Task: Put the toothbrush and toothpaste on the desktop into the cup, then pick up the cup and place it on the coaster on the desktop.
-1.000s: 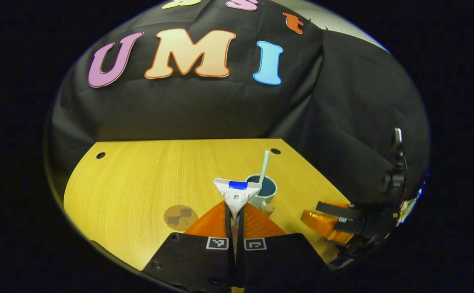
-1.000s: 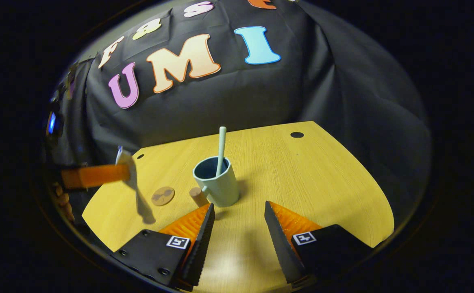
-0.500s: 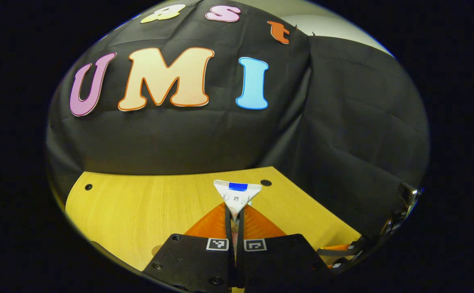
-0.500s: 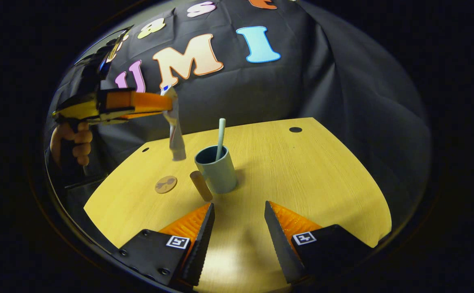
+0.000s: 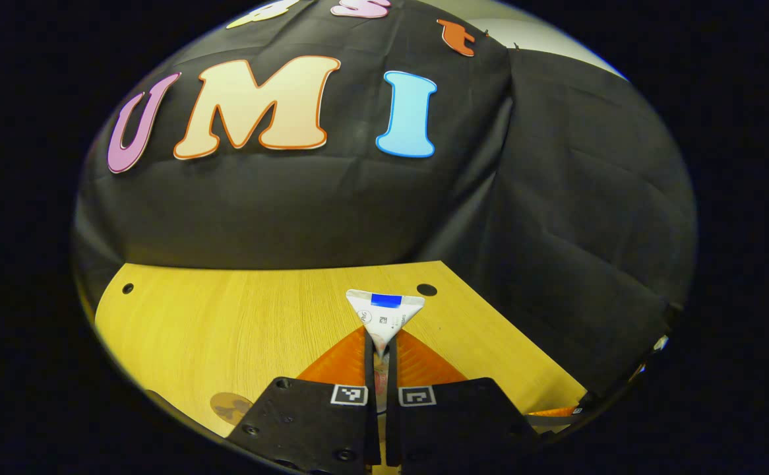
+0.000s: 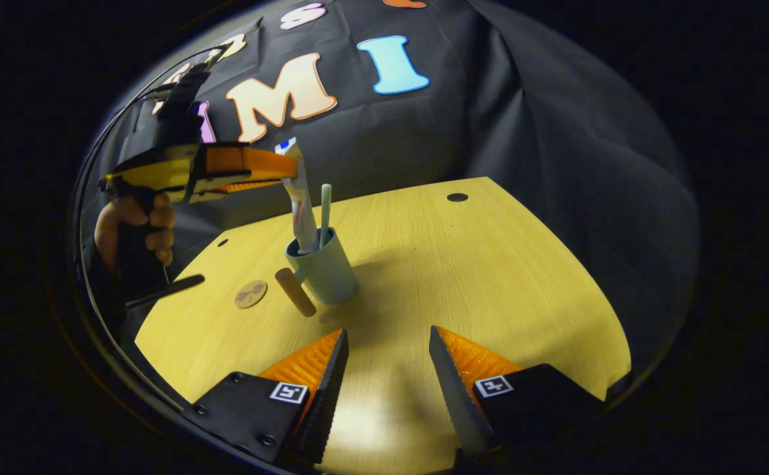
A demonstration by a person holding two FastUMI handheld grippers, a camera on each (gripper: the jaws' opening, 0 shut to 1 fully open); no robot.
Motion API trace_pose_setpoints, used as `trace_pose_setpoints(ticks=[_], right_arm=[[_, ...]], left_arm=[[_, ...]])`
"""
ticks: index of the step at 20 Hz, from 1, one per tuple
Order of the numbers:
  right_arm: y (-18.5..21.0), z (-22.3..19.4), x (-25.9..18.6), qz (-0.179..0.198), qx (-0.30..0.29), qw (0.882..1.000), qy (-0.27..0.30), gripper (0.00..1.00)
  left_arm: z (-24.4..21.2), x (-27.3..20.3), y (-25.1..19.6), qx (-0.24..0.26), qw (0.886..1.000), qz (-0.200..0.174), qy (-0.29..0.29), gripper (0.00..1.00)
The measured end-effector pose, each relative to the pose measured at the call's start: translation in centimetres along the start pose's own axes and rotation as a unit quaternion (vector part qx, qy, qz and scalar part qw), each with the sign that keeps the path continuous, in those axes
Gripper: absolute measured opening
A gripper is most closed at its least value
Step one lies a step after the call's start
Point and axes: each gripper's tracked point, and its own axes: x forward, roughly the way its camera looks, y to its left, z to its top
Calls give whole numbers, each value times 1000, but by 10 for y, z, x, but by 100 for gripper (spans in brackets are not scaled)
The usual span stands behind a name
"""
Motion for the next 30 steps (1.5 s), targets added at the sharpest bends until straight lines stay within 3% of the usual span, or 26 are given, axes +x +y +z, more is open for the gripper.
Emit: trace_pose_setpoints(ticks=[1, 2, 3, 4, 5, 6, 8, 9, 10, 11, 12, 19, 27, 28, 29, 30], right_arm=[[0, 2, 2, 1, -4, 1000, 3, 77], [1, 5, 4, 4, -7, 1000, 6, 70], [2, 6, 5, 7, -11, 1000, 12, 80], [3, 9, 6, 13, -15, 1000, 17, 80], [8, 11, 5, 22, -19, 999, 24, 74], [10, 11, 3, 32, -24, 999, 32, 83], [20, 18, 5, 48, -32, 997, 41, 83], [29, 19, 6, 61, -31, 996, 51, 86], [38, 20, 8, 73, -27, 995, 66, 82], [46, 20, 10, 85, -20, 993, 82, 95], [56, 20, 12, 97, -11, 990, 99, 97], [108, 20, 44, 107, -1, 977, 183, 96], [130, 20, 93, 57, 39, 969, 238, 96], [132, 20, 101, 50, 44, 968, 243, 89], [132, 19, 107, 41, 48, 967, 249, 96], [131, 17, 113, 30, 49, 965, 255, 96]], left_arm=[[-5, 0, 0, -1, 1000, 3, 2, 4], [-12, 0, -1, 1, 1000, 4, 6, 6], [-17, -1, 2, 7, 1000, 14, 10, 7], [-22, -3, 2, 13, 1000, 18, 13, 16], [-24, -5, 3, 18, 1000, 21, 15, 25], [-25, -10, 5, 24, 999, 26, 12, 50], [-25, -24, 15, 29, 999, 46, 4, 74], [-27, -31, 21, 31, 998, 55, -1, 77], [-29, -40, 29, 35, 997, 68, -7, 84], [-30, -50, 40, 41, 996, 84, -13, 87], [-32, -61, 50, 46, 994, 98, -16, 92], [-67, -131, 125, 63, 985, 163, -3, 94], [-88, -176, 207, 54, 977, 205, 17, 95], [-90, -179, 214, 51, 977, 207, 20, 95], [-91, -181, 221, 49, 976, 209, 21, 95], [-91, -183, 226, 47, 976, 210, 22, 95]])
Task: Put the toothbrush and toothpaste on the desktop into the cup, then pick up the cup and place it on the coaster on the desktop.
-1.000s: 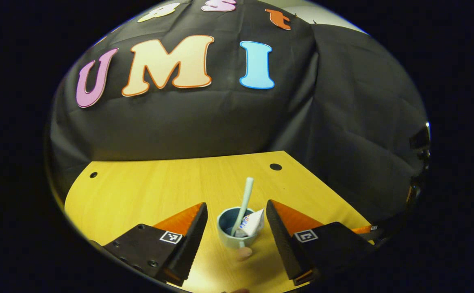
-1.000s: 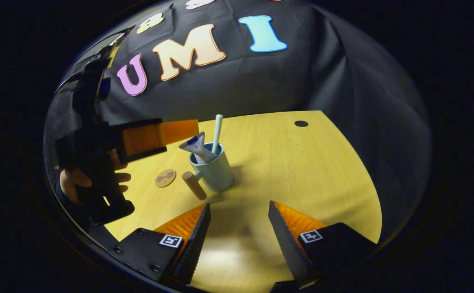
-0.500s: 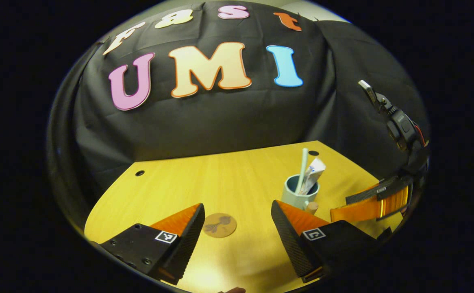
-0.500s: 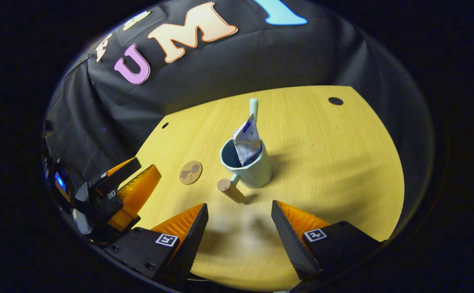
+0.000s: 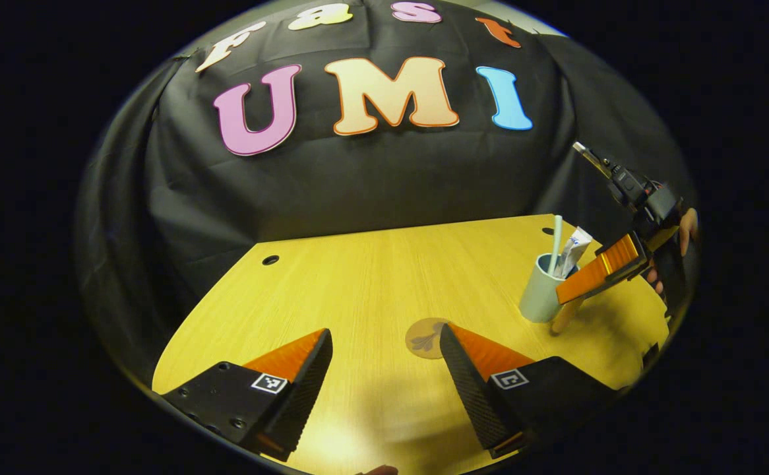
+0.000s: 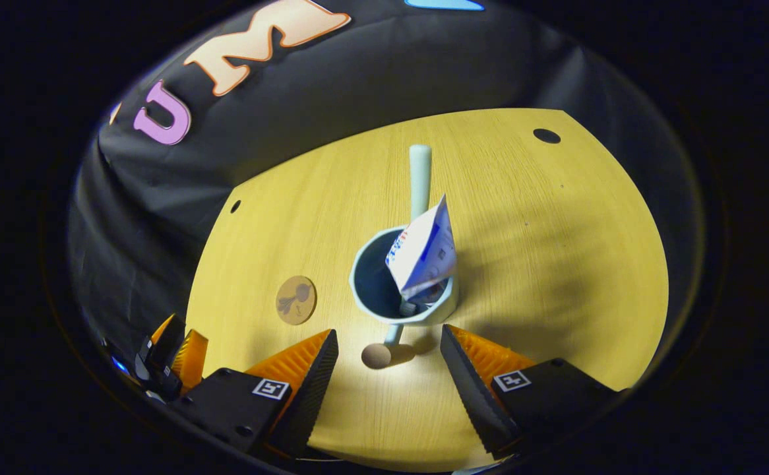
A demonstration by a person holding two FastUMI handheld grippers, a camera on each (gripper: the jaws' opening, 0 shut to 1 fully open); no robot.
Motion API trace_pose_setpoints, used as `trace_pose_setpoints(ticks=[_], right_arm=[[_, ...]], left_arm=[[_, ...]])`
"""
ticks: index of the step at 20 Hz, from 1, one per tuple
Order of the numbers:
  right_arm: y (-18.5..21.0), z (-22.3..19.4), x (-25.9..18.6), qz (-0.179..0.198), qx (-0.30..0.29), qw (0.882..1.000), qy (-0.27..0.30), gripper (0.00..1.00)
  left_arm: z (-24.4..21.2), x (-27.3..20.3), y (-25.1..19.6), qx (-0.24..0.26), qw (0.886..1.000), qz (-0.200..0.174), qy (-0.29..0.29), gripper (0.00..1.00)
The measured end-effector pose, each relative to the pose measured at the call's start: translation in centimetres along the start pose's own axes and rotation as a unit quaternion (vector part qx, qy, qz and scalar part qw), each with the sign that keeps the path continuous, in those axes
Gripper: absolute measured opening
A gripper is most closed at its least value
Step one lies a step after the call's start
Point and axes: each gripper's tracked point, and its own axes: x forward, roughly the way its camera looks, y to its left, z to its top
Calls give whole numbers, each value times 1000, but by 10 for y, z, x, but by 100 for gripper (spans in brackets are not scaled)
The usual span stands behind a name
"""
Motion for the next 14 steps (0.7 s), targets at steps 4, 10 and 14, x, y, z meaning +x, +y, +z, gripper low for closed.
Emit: trace_pose_setpoints(ticks=[4, 10, 14], right_arm=[[-10, -2, 19, -43, -1, 999, 23, 90], [-19, -6, 25, -77, -23, 996, 47, 75], [-22, -8, 30, -99, -71, 991, 55, 35]], left_arm=[[-6, 1, 18, -7, 1000, -2, 6, 95], [-11, 3, 46, -13, 1000, 9, 11, 95], [-13, 5, 59, -12, 1000, 12, 12, 95]])
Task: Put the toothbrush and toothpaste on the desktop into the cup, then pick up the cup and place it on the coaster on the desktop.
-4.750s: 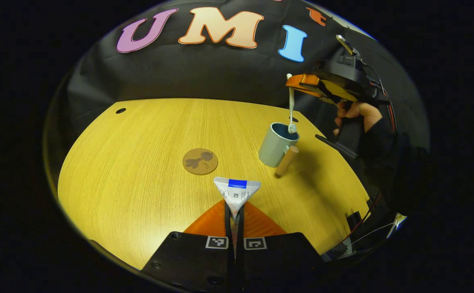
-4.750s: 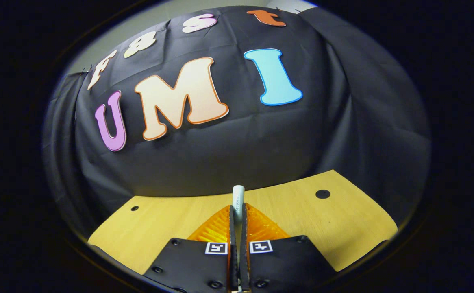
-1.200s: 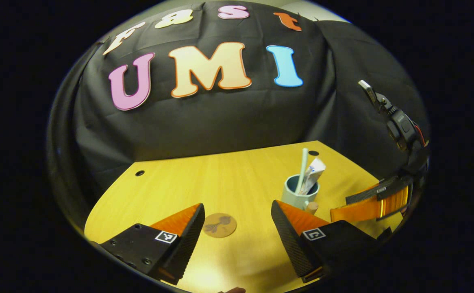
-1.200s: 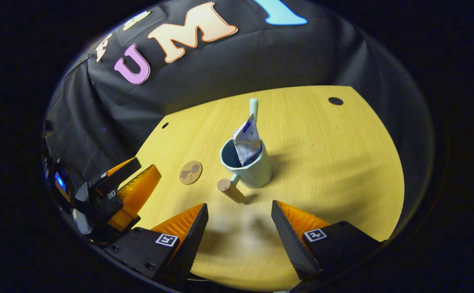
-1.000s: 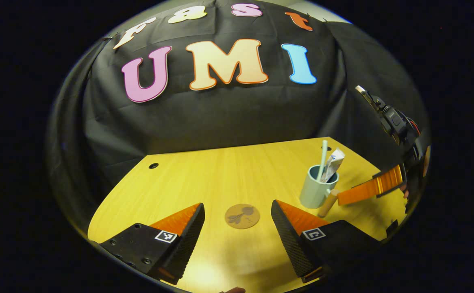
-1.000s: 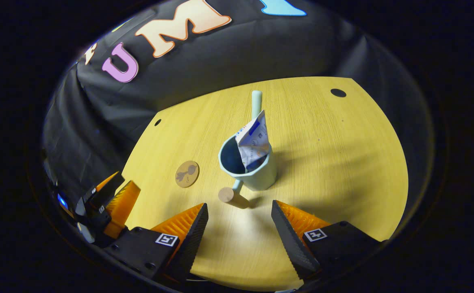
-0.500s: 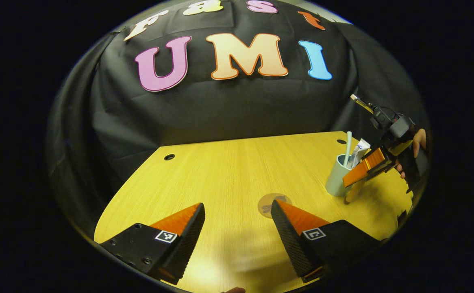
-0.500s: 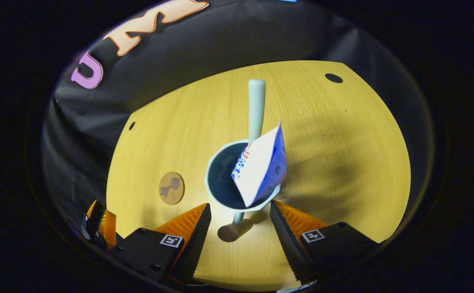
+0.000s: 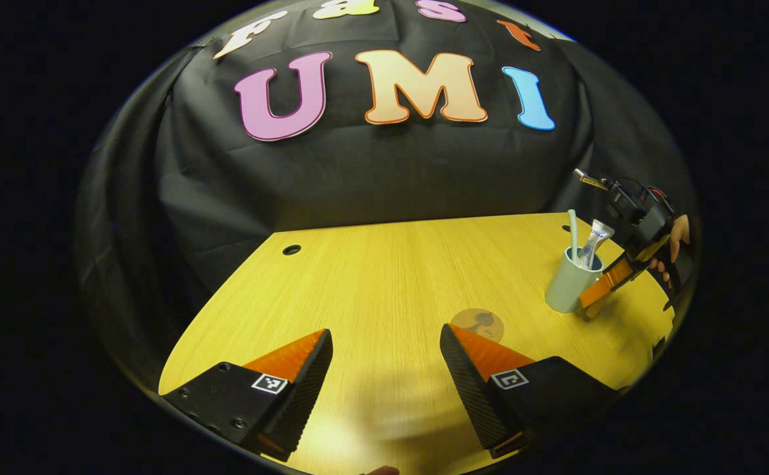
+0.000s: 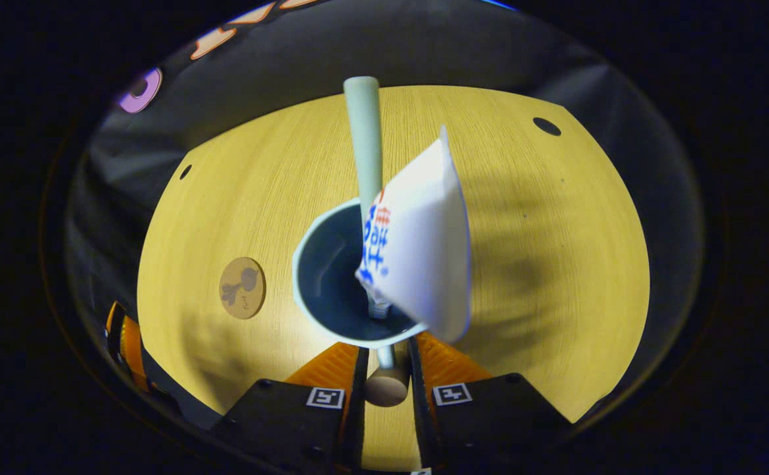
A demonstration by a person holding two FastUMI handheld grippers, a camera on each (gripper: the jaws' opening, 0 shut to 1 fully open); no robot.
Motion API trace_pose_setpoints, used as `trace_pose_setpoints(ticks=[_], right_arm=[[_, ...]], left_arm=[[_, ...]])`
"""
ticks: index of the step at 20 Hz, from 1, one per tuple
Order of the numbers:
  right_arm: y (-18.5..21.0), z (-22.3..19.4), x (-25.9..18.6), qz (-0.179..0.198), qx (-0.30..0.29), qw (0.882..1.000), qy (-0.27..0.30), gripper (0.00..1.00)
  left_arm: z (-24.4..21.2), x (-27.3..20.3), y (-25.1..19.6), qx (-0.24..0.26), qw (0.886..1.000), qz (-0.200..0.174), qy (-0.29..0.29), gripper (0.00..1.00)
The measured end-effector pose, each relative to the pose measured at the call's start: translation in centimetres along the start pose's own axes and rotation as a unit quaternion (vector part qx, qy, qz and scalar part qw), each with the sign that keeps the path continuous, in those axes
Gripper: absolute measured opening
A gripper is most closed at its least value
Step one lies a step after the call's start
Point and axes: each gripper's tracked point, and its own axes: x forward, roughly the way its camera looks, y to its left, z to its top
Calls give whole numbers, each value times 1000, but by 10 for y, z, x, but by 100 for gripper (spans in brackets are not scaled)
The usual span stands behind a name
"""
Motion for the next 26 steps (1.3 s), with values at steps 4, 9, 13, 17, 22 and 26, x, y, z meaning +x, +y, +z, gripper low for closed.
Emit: trace_pose_setpoints(ticks=[4, 9, 13, 17, 22, 26], right_arm=[[4, 1, 0, -9, -20, 1000, -11, 21], [31, 3, -6, 12, -16, 1000, -23, 25], [62, -2, -10, 28, -26, 999, -22, 25], [97, -7, -15, 45, -46, 998, -21, 25], [136, -5, -17, 62, -59, 996, -26, 25], [144, -7, -15, 63, -66, 996, -22, 24]], left_arm=[[-3, 5, 9, 1, 1000, -2, 4, 95], [-3, 11, 17, 6, 1000, -9, 5, 95], [-5, 15, 23, 6, 1000, -15, 10, 95], [-6, 20, 28, 8, 1000, -25, 10, 95], [-12, 21, 41, 5, 999, -31, 13, 95], [-17, 22, 57, 3, 999, -31, 17, 95]])
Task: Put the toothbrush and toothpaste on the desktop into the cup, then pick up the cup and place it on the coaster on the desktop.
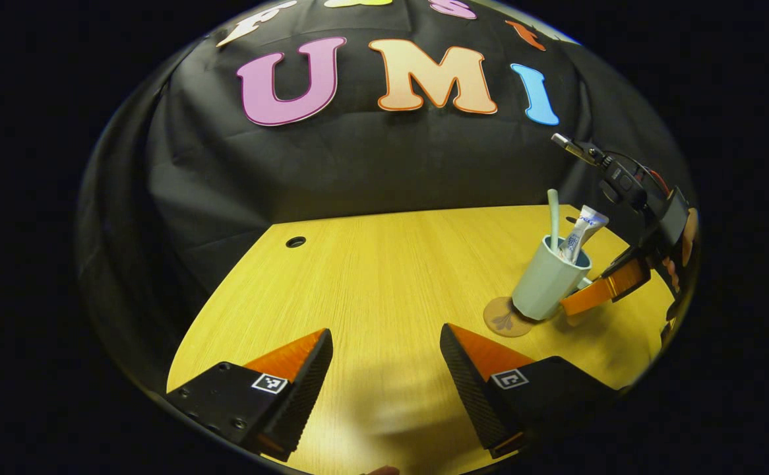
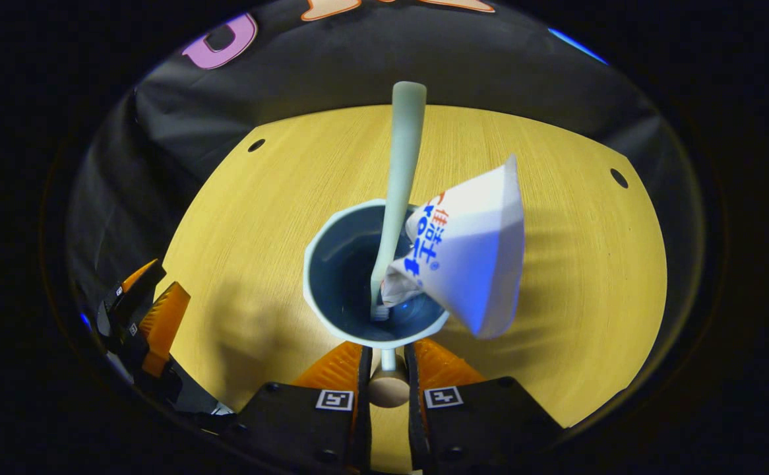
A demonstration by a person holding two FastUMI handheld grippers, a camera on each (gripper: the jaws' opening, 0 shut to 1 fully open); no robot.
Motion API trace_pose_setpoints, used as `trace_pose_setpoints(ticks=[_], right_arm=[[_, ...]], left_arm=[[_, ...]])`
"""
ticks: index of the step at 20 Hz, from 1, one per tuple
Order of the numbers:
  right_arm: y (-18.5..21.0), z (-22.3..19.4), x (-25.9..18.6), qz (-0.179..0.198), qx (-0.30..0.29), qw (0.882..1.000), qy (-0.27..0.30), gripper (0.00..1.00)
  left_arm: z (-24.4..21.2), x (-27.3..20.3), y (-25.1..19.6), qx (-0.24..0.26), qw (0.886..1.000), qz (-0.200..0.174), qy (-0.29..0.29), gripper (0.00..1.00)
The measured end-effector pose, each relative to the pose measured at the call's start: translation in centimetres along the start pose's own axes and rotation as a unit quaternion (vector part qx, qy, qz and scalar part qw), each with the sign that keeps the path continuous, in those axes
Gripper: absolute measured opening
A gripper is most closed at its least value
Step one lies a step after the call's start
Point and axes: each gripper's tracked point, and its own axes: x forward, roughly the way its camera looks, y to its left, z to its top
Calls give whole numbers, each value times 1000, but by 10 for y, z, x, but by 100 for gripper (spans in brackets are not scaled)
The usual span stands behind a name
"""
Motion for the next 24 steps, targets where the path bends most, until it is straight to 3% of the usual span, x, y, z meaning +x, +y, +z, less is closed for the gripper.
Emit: trace_pose_setpoints(ticks=[10, 11, 12, 14, 16, 19, 20, 22, 23, 24], right_arm=[[1, 3, -1, -7, 26, 1000, 13, 25], [3, 1, -4, -2, 28, 1000, 14, 22], [7, 5, -10, 13, 31, 999, 6, 29], [6, 13, -31, 31, 26, 999, -7, 27], [5, 19, -39, 39, 12, 999, -28, 47], [5, 22, -48, 42, -18, 996, -71, 97], [0, 27, -53, 37, -28, 995, -90, 94], [-10, 31, -67, 25, -41, 991, -129, 99], [-17, 32, -76, 19, -42, 988, -149, 94], [-24, 34, -87, 13, -42, 984, -171, 99]], left_arm=[[-11, 6, 18, -1, 1000, -12, 10, 95], [-10, 8, 17, 1, 1000, -15, 11, 95], [-10, 9, 15, 6, 1000, -17, 14, 95], [-6, 13, 6, 21, 999, -26, 11, 95], [6, 13, -6, 37, 999, -36, 1, 95], [18, 11, -29, 43, 998, -49, -6, 95], [22, 10, -38, 39, 998, -55, -9, 95], [30, 7, -55, 27, 998, -63, -12, 95], [35, 6, -63, 19, 998, -65, -13, 95], [39, 4, -72, 7, 998, -67, -15, 100]])
